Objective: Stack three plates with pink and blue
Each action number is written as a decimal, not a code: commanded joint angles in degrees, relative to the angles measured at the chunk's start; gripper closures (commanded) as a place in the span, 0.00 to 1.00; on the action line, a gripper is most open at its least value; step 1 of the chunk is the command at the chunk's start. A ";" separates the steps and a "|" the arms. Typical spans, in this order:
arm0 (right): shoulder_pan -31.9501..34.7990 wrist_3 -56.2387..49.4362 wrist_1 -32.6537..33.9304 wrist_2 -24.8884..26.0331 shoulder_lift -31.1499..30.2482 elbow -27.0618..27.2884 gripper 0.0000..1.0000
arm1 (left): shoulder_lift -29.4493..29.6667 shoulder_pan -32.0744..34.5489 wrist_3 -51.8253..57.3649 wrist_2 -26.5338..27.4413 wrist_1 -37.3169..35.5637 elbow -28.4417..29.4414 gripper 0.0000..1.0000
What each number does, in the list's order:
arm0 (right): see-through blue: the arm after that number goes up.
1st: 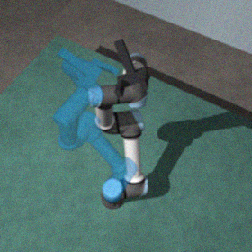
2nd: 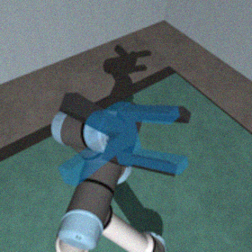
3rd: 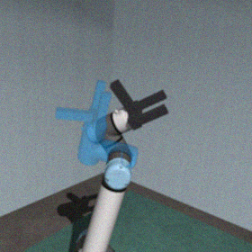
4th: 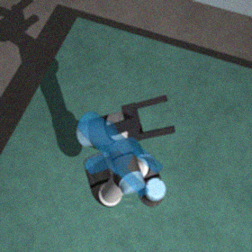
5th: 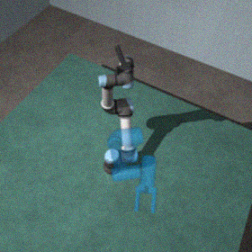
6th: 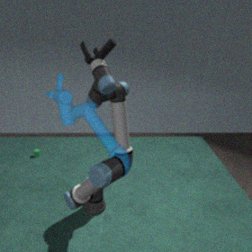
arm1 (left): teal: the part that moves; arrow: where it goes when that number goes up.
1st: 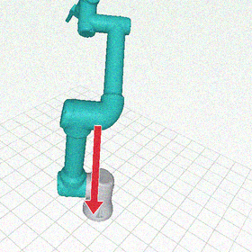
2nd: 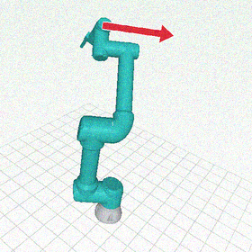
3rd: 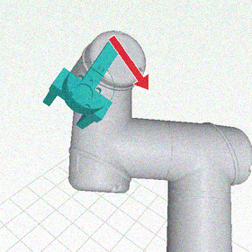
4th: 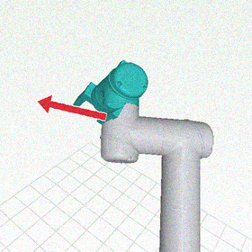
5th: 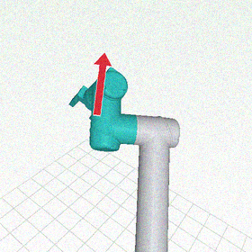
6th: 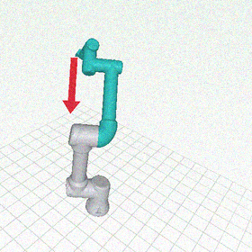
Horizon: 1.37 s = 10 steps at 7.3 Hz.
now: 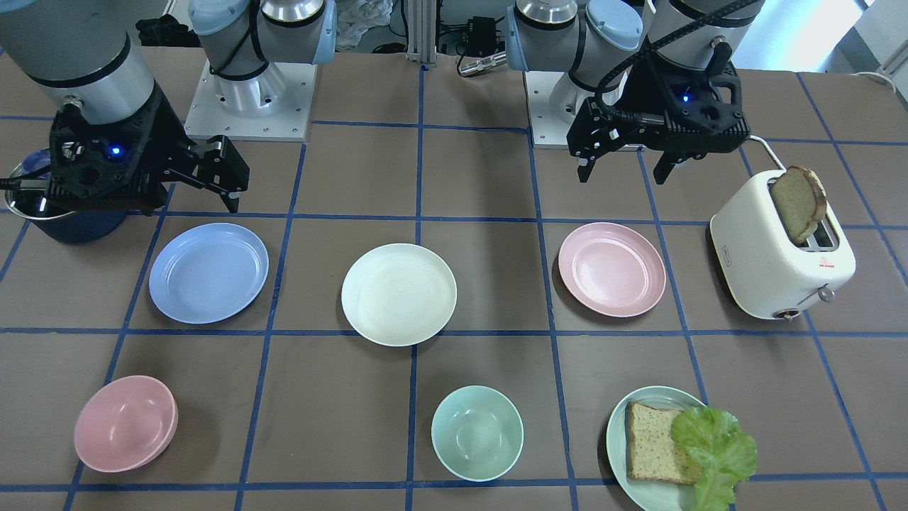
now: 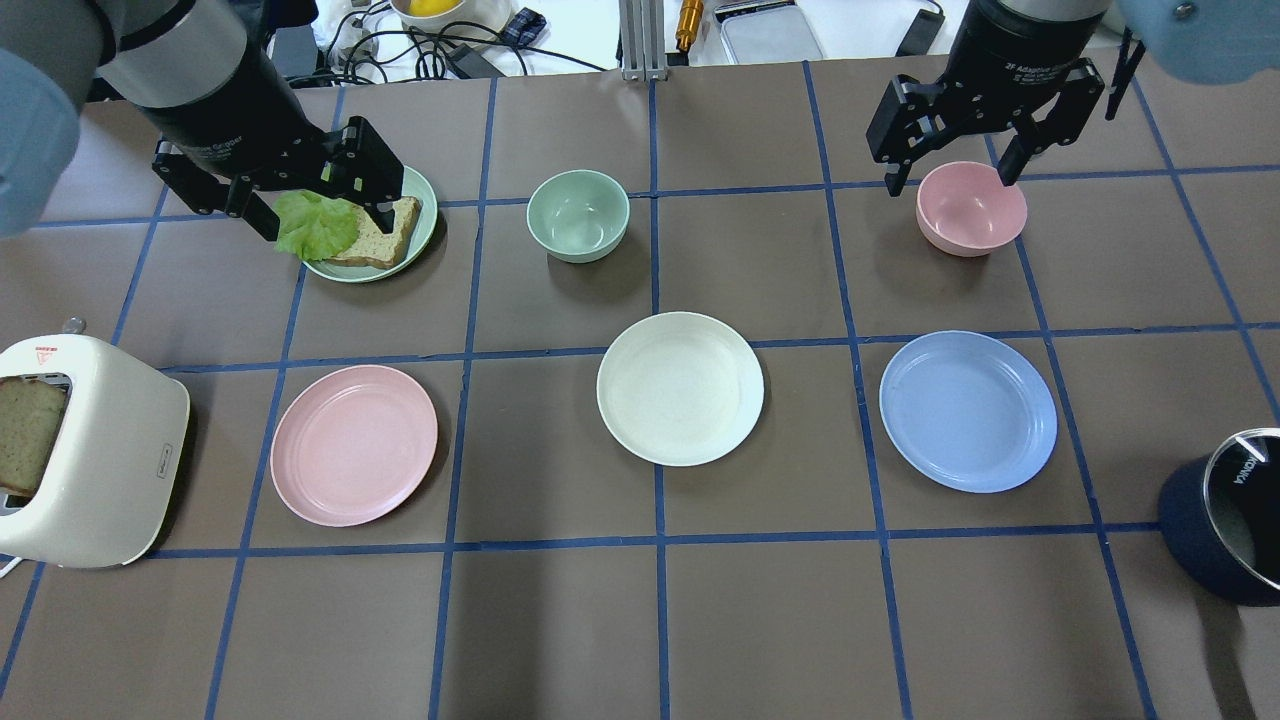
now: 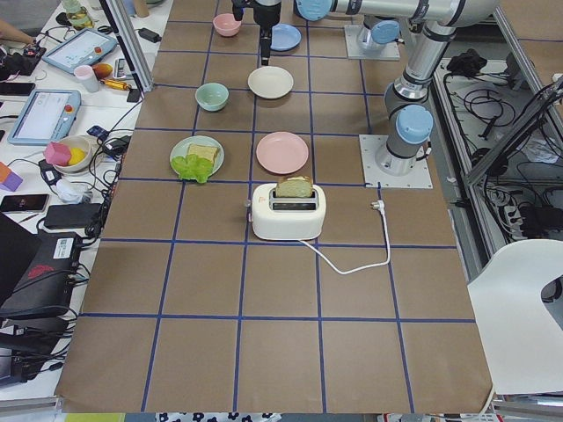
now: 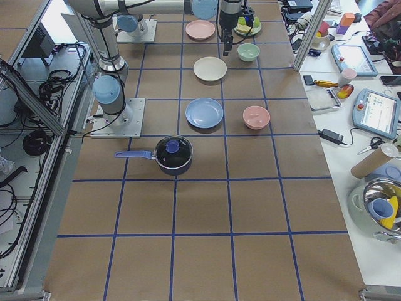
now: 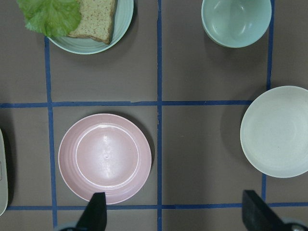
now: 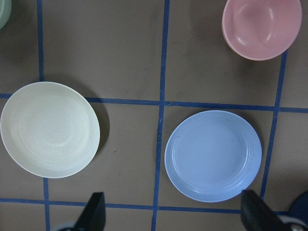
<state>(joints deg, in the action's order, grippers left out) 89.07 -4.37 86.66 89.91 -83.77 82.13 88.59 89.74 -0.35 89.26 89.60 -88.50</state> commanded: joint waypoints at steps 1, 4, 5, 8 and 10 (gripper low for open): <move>-0.04 -0.02 2.18 0.26 0.01 -0.04 0.00 | -0.09 0.00 -0.01 0.04 0.49 0.00 0.00; -0.04 0.07 2.29 -0.17 0.01 -0.22 0.00 | 0.52 -0.09 0.08 -0.14 0.32 0.17 0.00; -0.04 -0.02 2.29 -0.61 0.01 -0.39 0.00 | -0.34 0.00 -0.01 -0.14 1.01 0.52 0.00; -0.13 -0.11 2.90 -0.53 -0.07 -0.83 0.00 | 0.17 -0.17 -0.18 -0.05 1.28 1.05 0.00; -0.04 -0.11 4.13 -0.70 -0.07 -0.83 0.00 | -0.53 -0.27 0.08 -0.05 1.37 0.79 0.00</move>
<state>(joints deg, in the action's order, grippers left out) 89.00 -4.48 90.11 89.30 -83.84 81.29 88.20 89.45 -0.44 89.17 90.94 -87.55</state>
